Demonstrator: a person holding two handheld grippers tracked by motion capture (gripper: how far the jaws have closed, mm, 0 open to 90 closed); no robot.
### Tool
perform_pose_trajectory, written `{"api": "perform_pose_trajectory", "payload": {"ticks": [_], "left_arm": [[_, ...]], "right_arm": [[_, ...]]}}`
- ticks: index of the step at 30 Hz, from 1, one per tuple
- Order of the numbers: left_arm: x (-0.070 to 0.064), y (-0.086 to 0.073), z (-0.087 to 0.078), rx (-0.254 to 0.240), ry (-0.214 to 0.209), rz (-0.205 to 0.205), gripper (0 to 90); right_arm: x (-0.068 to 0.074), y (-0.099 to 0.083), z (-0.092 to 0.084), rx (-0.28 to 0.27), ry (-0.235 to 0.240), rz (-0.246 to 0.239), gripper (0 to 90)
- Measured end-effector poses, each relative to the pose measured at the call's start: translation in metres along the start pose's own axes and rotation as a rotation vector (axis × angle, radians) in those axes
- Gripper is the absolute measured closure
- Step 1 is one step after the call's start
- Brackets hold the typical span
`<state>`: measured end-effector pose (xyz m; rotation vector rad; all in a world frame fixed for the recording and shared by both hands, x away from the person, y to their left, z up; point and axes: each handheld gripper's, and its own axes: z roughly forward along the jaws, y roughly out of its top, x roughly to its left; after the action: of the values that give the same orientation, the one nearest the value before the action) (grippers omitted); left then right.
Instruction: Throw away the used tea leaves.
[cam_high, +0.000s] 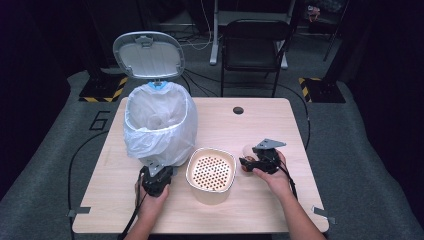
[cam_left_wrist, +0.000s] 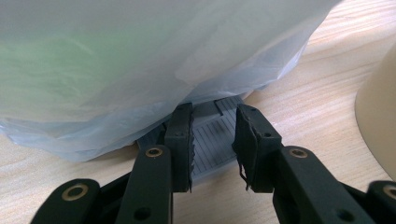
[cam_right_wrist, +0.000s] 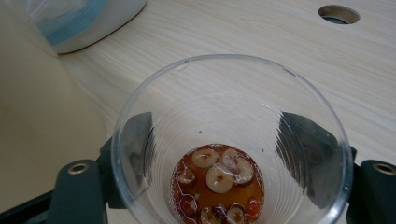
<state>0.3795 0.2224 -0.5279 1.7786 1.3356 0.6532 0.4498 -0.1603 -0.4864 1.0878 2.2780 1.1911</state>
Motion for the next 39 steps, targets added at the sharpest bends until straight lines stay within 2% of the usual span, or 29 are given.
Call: {"api": "perform_pose_trajectory", "payload": {"ticks": [9,10,11,12,14,21,26,27,30,31,33,35,37,39], "left_arm": [[0.000,0.000,0.000,0.000,0.000,0.002,67.4],[0.000,0.000,0.000,0.002,-0.002,0.000,67.4],[0.001,0.000,0.000,0.003,0.000,0.016,67.4],[0.000,0.000,0.000,0.001,-0.002,-0.002,67.4],[0.000,0.000,0.000,0.002,-0.001,-0.001,67.4],[0.000,0.000,0.000,0.003,-0.001,0.002,67.4],[0.000,0.000,0.000,0.002,-0.001,0.000,67.4],[0.000,0.000,0.000,0.002,-0.001,0.000,67.4],[0.000,0.000,0.000,0.001,-0.001,-0.001,67.5],[0.003,0.001,-0.001,0.008,0.007,0.050,67.4],[0.000,0.000,0.000,0.000,-0.001,-0.002,67.5],[0.000,0.000,0.000,0.001,-0.001,-0.001,67.4],[0.001,0.000,0.000,0.002,0.000,0.006,67.4],[0.000,0.000,0.000,-0.004,0.004,-0.009,67.4]], "right_arm": [[-0.006,-0.001,-0.003,0.000,-0.017,-0.002,29.8],[-0.007,-0.002,-0.005,0.004,-0.022,0.002,29.8],[-0.009,-0.003,-0.005,-0.001,-0.025,0.005,29.8],[-0.011,-0.003,-0.007,0.000,-0.031,0.007,29.8],[-0.014,-0.005,-0.009,0.002,-0.040,0.025,29.7],[-0.024,-0.009,-0.017,0.002,-0.087,0.035,29.0],[-0.030,-0.013,-0.020,-0.011,-0.090,0.060,27.5],[-0.031,-0.013,-0.020,-0.009,-0.093,0.063,25.9],[-0.032,-0.014,-0.021,-0.019,-0.105,0.076,13.8],[-0.032,-0.014,-0.021,-0.019,-0.107,0.081,13.5],[-0.031,-0.013,-0.022,-0.025,-0.117,0.085,8.7],[-0.031,-0.012,-0.022,-0.019,-0.111,0.085,4.3],[-0.030,-0.011,-0.023,-0.016,-0.115,0.088,3.7],[-0.029,-0.009,-0.025,-0.020,-0.112,0.080,3.6]]}}
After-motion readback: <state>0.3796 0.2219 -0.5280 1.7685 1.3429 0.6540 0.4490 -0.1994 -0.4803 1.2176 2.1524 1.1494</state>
